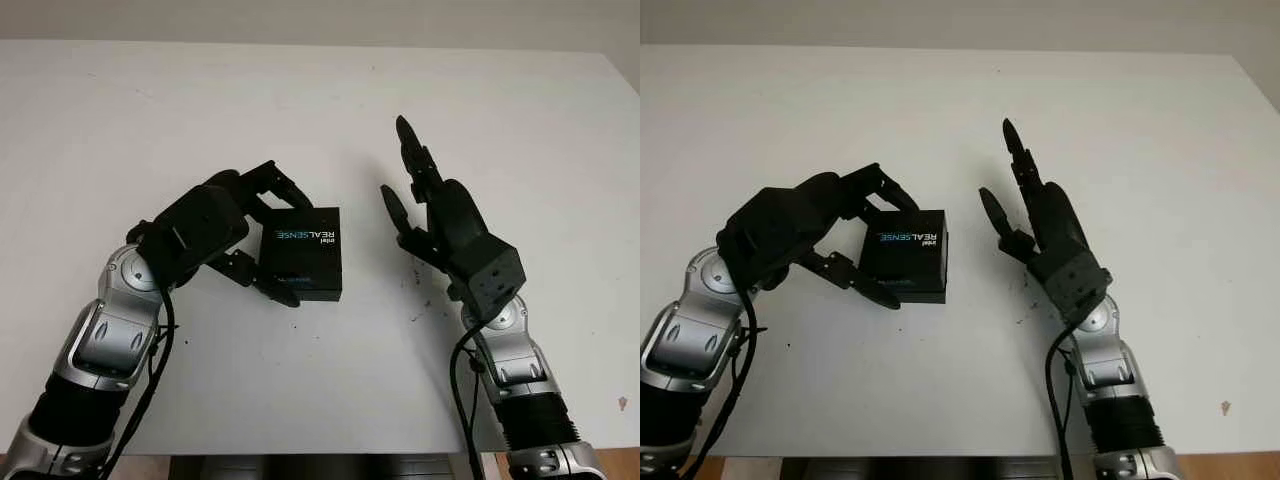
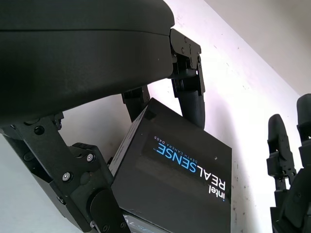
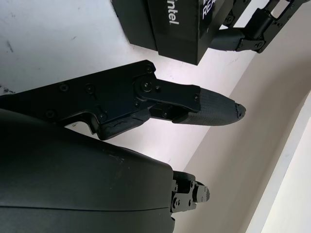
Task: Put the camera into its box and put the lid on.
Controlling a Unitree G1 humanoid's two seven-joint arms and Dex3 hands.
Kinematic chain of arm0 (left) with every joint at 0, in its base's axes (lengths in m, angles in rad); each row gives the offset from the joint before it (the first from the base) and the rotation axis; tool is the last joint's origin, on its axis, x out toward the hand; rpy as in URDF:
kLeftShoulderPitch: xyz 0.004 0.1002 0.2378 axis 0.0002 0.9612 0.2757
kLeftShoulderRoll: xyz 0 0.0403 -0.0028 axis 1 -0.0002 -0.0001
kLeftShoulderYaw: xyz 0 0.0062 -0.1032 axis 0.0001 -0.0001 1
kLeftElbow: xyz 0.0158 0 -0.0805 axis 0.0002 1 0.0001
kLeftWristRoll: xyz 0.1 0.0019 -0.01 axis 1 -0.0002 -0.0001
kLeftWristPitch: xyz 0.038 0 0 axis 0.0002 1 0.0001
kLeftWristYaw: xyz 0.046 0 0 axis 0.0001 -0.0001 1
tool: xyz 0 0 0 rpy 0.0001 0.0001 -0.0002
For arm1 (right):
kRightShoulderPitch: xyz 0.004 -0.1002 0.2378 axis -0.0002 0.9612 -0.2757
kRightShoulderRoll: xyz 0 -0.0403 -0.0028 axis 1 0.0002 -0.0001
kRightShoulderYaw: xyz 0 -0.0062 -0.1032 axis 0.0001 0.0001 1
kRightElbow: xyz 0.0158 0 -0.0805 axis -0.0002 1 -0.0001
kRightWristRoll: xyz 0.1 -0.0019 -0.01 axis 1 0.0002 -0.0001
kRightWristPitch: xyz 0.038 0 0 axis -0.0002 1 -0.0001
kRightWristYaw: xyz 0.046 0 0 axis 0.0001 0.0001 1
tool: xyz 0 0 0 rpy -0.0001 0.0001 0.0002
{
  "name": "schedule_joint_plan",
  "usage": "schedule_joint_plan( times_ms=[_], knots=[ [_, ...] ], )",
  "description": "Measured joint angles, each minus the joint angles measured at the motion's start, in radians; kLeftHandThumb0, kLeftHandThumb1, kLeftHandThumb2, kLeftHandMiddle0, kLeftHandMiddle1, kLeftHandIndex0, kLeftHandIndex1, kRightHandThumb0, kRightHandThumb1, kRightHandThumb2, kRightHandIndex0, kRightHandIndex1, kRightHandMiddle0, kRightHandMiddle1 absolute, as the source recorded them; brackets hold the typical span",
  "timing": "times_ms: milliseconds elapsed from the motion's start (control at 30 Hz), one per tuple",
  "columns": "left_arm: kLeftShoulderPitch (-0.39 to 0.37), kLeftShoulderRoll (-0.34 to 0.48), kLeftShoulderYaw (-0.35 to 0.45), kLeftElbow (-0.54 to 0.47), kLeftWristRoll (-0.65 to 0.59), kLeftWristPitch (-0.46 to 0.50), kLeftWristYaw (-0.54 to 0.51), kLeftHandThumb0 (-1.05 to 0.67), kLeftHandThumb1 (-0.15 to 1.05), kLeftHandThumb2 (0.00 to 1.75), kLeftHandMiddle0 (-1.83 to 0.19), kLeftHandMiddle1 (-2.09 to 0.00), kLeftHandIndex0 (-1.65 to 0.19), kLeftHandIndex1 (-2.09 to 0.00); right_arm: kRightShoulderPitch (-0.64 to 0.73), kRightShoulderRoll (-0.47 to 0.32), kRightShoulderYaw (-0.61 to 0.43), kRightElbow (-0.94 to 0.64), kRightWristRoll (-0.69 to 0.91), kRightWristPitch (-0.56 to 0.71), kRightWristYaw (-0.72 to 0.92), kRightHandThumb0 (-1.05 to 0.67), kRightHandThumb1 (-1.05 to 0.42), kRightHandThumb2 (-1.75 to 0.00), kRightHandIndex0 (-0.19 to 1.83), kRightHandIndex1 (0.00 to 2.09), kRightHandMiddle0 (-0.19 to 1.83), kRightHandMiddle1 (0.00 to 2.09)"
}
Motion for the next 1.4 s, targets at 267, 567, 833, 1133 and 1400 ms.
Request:
schedule_joint_plan(
  times_ms=[267,567,833,1133,1400],
  knots=[
    [0.005,-0.019,-0.004,0.030,0.002,-0.059,0.007,-0.24,0.97,0.05,-0.36,-1.69,-0.23,-1.54,0.000,0.005,0.000,0.000,0.002,0.000,-0.005,-0.73,-1.05,-0.60,-0.06,0.05,-0.06,0.05],
    [0.007,-0.020,-0.006,0.038,0.015,-0.071,0.008,-0.21,0.98,0.06,-0.34,-1.66,-0.19,-1.55,0.000,0.005,0.000,0.000,0.002,-0.001,-0.005,-0.72,-1.05,-0.60,-0.06,0.05,-0.06,0.05],
    [0.029,-0.005,-0.033,-0.002,0.062,-0.062,-0.002,-0.32,1.00,0.06,0.02,-1.15,0.11,-1.06,0.000,0.005,-0.001,0.000,0.002,0.000,-0.003,-0.73,-1.05,-0.59,-0.06,0.05,-0.06,0.05],
    [0.047,0.038,-0.079,-0.047,0.134,-0.042,-0.058,-0.42,1.00,0.05,-0.06,-0.12,0.00,-0.14,0.000,0.005,-0.001,0.000,0.006,0.000,0.000,-0.73,-1.05,-0.59,-0.06,0.05,-0.07,0.05],
    [0.056,0.039,-0.079,-0.049,0.136,-0.040,-0.066,-0.42,0.99,0.05,-0.03,-0.07,0.00,-0.10,0.000,0.005,-0.001,0.000,0.004,0.000,0.002,-0.73,-1.05,-0.59,-0.05,0.06,-0.06,0.06]
  ],
)
